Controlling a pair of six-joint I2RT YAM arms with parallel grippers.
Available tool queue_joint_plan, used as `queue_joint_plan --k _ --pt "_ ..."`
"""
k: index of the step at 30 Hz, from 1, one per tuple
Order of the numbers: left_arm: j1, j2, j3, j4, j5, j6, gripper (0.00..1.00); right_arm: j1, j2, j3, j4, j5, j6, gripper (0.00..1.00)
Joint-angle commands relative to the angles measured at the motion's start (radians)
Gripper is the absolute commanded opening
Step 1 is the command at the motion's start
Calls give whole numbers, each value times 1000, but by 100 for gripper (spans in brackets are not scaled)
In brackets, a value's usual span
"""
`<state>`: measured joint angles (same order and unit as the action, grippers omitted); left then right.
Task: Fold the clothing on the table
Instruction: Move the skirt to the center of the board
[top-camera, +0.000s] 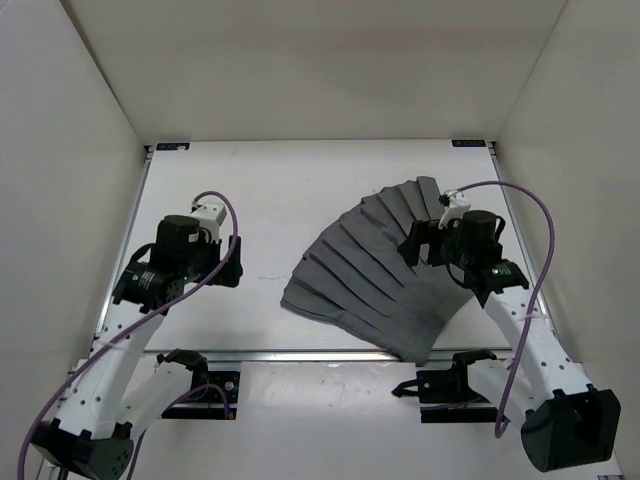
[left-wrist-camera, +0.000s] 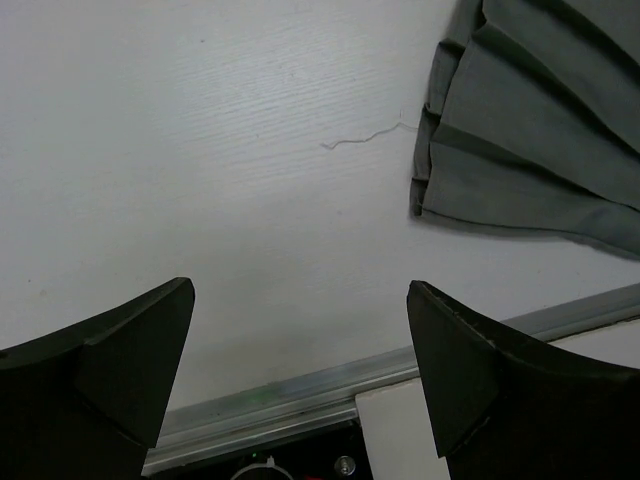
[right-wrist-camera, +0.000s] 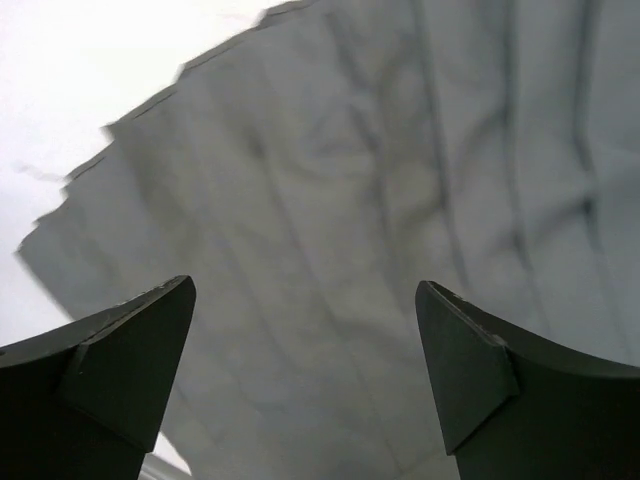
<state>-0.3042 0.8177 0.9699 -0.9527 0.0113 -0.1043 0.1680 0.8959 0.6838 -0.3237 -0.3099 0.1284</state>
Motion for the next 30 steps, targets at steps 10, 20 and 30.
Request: queue_joint_plan --k 10,20,30 --pt "-38 -11 -48 -66 -7 2 98 -167 293 266 -270 307 -69 95" --pt "-113 -49 -36 -70 29 18 12 48 370 246 -307 319 -82 95" --pt "-179 -61 -392 626 467 -481 59 145 336 125 -281 226 -12 96"
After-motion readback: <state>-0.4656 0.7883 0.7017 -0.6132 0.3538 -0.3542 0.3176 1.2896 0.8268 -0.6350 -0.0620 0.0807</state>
